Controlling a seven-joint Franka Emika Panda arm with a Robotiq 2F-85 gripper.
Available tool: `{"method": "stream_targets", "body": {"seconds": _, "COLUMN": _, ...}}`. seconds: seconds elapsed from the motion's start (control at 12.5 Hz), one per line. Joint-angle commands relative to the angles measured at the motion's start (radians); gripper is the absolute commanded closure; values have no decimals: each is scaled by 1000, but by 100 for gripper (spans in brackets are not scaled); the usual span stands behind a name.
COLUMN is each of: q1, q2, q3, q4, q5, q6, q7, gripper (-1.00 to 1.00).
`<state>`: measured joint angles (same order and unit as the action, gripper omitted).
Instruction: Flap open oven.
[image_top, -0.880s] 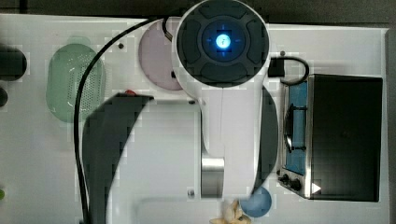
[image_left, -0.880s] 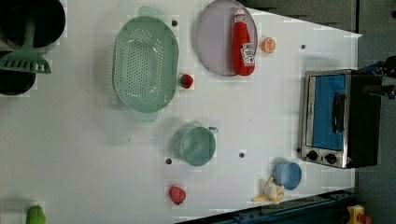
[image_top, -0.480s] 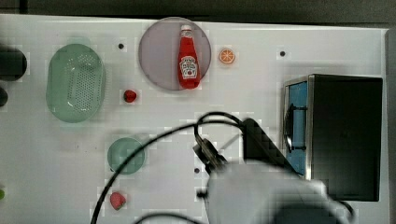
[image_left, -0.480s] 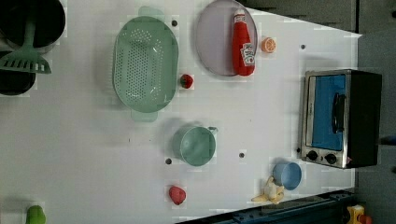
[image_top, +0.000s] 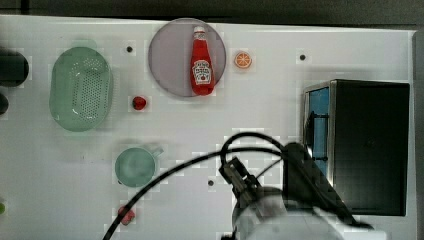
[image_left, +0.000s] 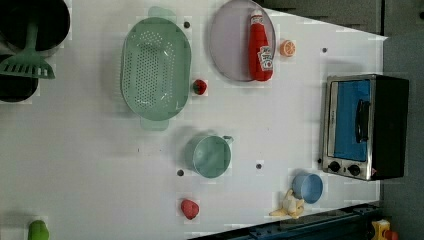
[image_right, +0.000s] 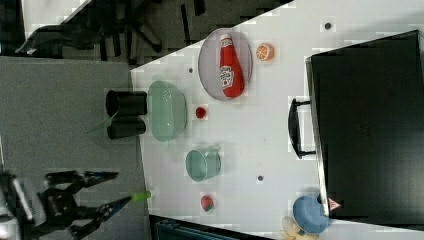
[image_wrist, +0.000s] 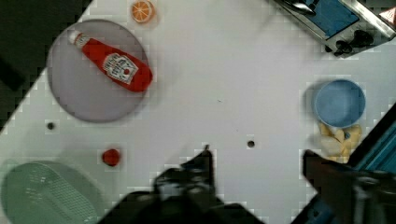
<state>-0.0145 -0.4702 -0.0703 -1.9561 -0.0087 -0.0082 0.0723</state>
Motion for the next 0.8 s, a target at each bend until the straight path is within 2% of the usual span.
{"method": "stream_targets", "body": {"seconds": 0.08, "q1": -7, "q2": 59, "q3": 1, "q4": -31, "q5": 0, "q6": -16, "q7": 51, "gripper": 32}}
{"method": "stream_targets", "body": {"seconds": 0.16, "q1": -7, "q2": 60, "q3": -5, "q4": -33, "q5": 0, "q6": -16, "q7": 51, "gripper": 55}}
{"method": "stream_targets", "body": {"seconds": 0.24, "q1": -10, "q2": 62, "q3": -14, "q4": -37, "q5": -2, "q6": -16, "q7": 49, "gripper": 65}}
{"method": "stream_targets", "body": {"seconds": 0.4, "q1": -11, "q2": 65, "q3": -46, "q4": -52, "q5": -5, "q6": -14, "q7": -41, "gripper": 65}}
{"method": "stream_targets", "body": {"seconds": 0.56, "q1": -13, "q2": 70, "q3": -90, "q4": -74, "q5": -25, "q6": 1, "q7": -242, "gripper": 65}}
{"method": "stream_targets", "body": {"seconds": 0.8, "q1": -19, "q2": 90, "q3": -159, "q4": -100, "q5": -109, "q6": 84, "q7": -523, "gripper": 65}}
